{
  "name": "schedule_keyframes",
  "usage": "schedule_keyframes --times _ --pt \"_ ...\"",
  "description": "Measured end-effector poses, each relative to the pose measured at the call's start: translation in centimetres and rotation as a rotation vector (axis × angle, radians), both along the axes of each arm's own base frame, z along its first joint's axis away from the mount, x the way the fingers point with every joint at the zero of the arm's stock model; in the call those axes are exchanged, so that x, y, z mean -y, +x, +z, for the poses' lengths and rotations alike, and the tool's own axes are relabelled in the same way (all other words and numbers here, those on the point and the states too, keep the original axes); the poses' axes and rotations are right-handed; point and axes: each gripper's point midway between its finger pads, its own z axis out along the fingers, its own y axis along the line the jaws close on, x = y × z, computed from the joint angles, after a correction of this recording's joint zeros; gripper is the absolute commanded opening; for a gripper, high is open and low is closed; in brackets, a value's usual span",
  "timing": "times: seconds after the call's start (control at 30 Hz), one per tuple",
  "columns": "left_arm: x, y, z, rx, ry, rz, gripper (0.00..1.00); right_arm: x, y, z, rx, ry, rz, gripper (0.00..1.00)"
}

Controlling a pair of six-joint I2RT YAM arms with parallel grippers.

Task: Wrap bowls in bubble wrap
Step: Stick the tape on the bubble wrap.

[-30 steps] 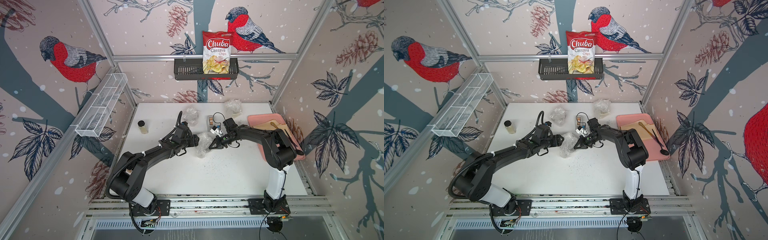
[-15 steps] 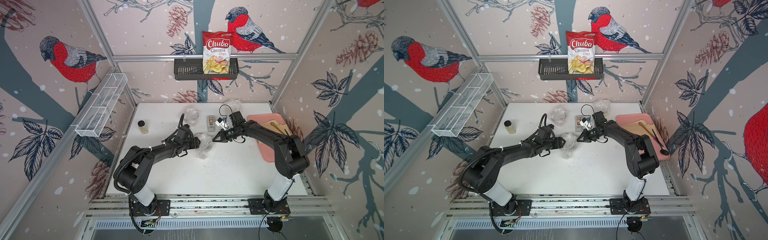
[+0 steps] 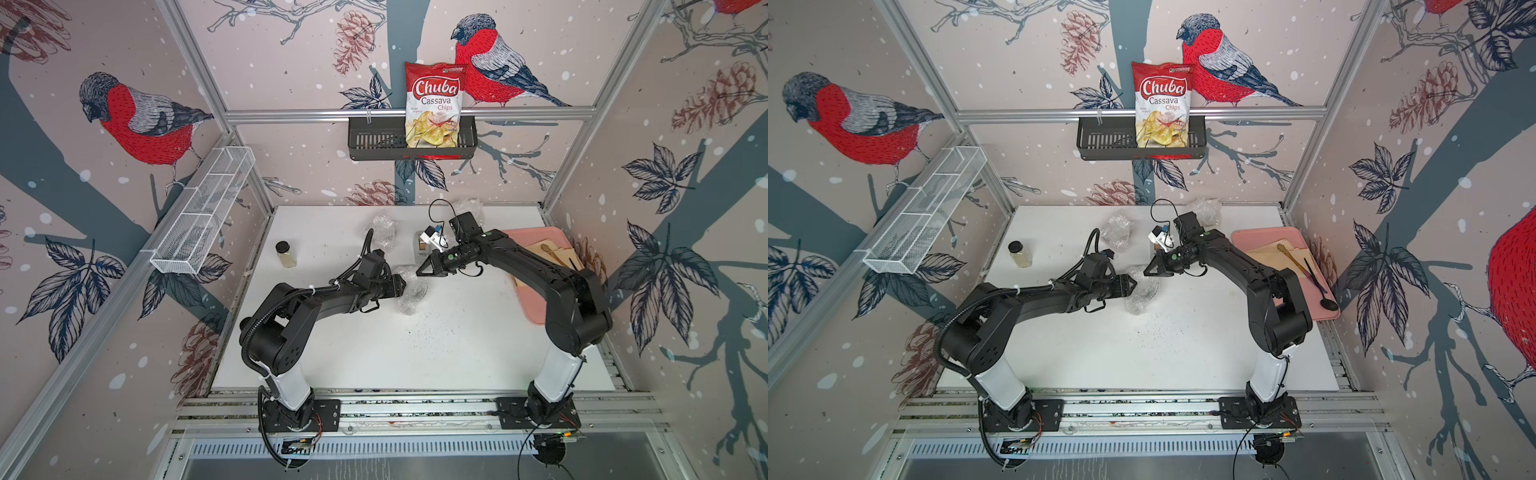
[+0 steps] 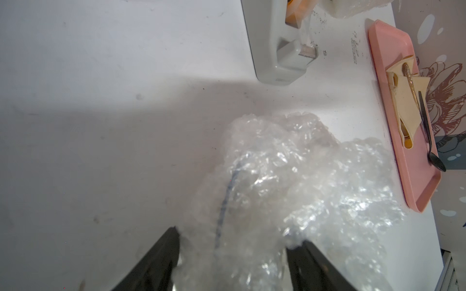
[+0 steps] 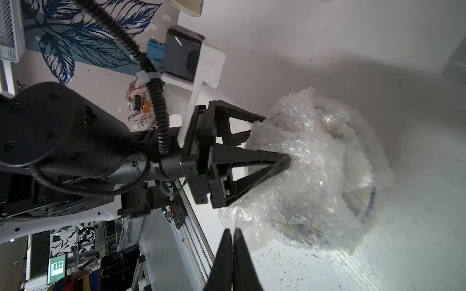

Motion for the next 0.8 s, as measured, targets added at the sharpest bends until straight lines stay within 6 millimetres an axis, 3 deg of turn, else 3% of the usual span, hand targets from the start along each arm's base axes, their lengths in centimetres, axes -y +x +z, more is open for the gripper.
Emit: schedule_keyframes --times 0.33,0.6,0.8 --pt "0.5 0.0 0.2 0.001 -0.011 -0.010 0.70 1.7 -0.2 -7.4 -0.163 -0.086 -0.021 0.07" --pt "0.5 0.1 0.4 0.001 -0.007 -0.013 0.73 1.9 -0.1 -7.8 -0.163 -0.085 -0.027 0.07" --pt "0.4 0.5 1.8 0.030 0.009 -0.009 0.79 2.0 -0.1 -8.2 -0.169 -0.088 -0.028 0.07"
